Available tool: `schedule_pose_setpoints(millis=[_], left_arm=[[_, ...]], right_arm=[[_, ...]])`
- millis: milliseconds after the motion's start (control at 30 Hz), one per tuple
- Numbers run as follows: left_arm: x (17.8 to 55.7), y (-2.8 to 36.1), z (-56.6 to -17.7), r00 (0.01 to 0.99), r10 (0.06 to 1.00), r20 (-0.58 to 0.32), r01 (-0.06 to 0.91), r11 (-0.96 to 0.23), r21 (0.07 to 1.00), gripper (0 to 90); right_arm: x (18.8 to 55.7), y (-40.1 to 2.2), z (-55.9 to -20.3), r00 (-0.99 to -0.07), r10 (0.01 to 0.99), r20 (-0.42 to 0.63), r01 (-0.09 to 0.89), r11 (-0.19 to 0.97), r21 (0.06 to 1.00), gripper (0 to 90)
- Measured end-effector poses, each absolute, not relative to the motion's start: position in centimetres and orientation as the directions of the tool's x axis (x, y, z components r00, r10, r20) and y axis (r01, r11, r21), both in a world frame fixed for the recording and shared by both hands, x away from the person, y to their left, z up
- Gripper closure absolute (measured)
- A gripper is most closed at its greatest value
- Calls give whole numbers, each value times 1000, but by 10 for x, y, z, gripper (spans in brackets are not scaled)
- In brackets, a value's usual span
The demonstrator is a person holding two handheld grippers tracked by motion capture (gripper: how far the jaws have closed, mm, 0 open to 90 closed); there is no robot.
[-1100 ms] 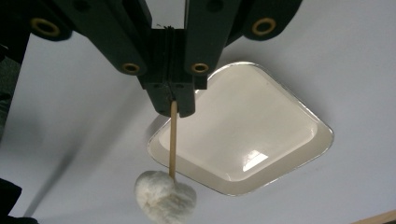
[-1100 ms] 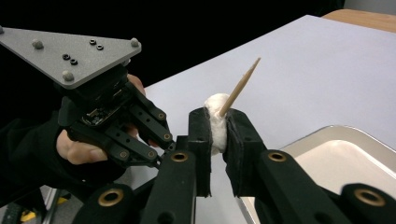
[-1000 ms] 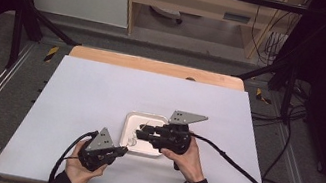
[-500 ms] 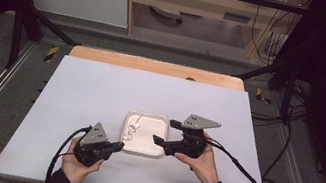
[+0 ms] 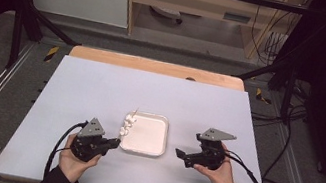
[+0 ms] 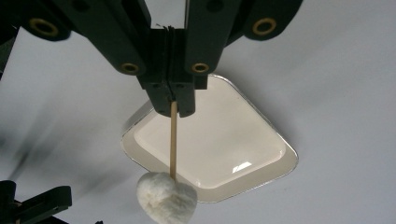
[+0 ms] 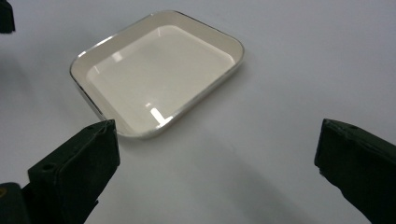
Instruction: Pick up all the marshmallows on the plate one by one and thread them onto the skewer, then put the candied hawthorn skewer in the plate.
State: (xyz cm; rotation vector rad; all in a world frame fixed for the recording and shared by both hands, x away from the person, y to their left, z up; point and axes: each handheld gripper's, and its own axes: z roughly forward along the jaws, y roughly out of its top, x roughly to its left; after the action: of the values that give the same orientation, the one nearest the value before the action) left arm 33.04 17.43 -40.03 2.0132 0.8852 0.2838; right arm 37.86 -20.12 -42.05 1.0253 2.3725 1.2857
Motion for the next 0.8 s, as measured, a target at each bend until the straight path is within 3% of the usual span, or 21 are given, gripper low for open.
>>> schedule_pose_setpoints(millis=[467, 800], left_arm=[[356, 166, -392, 675, 713, -190, 570, -340, 748, 889], [380, 138, -395, 632, 751, -193, 630, -352, 692, 888]], right_arm=[[369, -240, -440, -681, 724, 111, 499, 348, 793, 6], [362, -261, -446, -653, 749, 113, 513, 327, 793, 7]])
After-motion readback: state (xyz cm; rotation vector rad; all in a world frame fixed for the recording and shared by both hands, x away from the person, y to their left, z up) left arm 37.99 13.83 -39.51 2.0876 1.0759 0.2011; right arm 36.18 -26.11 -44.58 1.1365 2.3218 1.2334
